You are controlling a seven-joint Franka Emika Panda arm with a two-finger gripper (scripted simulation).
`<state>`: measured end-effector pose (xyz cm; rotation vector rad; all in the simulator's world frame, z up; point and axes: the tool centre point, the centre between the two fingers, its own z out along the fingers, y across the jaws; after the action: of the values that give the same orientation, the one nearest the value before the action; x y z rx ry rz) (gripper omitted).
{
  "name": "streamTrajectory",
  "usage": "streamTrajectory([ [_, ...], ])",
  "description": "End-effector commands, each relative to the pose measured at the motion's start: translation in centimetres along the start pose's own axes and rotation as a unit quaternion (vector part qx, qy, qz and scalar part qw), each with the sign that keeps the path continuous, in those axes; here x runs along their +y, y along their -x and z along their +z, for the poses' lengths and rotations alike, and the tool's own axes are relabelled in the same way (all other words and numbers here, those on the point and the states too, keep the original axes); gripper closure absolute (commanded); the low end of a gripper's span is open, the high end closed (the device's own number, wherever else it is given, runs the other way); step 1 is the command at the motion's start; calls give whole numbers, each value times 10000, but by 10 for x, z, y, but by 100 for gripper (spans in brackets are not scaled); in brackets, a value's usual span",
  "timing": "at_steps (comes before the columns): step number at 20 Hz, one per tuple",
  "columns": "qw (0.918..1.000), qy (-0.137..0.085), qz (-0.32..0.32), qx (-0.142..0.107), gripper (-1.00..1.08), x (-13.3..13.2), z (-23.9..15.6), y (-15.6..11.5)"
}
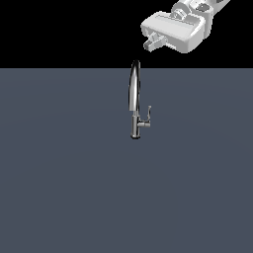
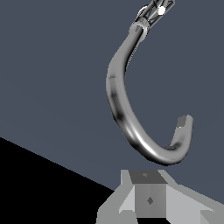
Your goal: Turn on the faucet by rotating a designated handle.
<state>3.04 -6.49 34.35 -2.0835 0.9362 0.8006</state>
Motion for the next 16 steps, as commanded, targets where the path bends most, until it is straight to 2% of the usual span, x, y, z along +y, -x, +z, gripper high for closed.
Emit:
streamTrajectory([
  [1,9993,-222,212,-205,108,-1,1,-19],
  [5,9952,-588,570,-541,108,-2,6,-51],
  [9,9866,-977,950,-895,108,0,12,-85],
  [12,9767,-1286,1254,-1176,108,2,20,-111],
  [16,9590,-1696,1661,-1547,108,7,32,-146],
])
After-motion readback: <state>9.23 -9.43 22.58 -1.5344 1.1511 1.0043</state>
